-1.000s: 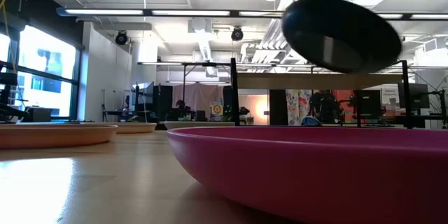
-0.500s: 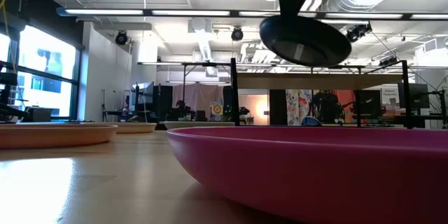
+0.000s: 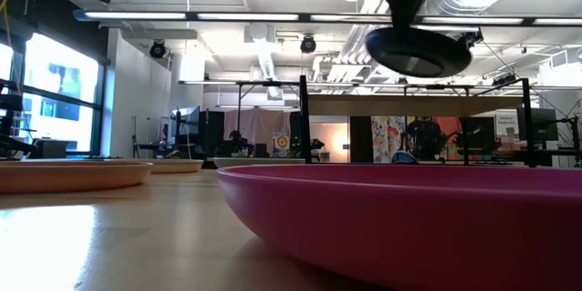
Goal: Place and stack plates onto a shelf
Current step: Put the black plate on the shelf
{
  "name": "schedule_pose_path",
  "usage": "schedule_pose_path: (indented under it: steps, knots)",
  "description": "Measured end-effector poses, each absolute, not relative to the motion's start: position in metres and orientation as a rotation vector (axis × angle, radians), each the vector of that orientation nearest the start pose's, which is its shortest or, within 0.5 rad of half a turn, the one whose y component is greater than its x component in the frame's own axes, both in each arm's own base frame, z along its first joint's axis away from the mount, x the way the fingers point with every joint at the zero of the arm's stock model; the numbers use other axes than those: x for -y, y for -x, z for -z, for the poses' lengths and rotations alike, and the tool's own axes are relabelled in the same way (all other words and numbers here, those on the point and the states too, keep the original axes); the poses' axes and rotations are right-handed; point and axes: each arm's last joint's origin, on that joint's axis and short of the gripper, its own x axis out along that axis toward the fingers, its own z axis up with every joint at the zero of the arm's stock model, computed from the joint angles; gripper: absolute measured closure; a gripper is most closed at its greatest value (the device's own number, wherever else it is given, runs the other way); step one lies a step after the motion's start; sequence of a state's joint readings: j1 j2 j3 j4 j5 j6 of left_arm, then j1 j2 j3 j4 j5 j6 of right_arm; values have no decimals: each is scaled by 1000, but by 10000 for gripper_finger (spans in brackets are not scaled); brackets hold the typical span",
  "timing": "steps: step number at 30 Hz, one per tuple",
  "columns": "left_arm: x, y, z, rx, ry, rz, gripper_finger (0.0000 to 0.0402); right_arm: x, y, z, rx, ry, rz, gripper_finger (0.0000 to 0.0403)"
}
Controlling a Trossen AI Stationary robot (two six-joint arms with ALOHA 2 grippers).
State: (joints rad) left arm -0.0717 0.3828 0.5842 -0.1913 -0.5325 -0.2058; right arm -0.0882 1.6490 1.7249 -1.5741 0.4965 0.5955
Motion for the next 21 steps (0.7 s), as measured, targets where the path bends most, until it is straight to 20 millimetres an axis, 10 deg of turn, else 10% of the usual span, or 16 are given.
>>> schedule_pose_path:
  steps: [21]
  knots:
    - [-14,-93,-311,82,204,-698,271,76,-244,-315,-1502,-43,796,403]
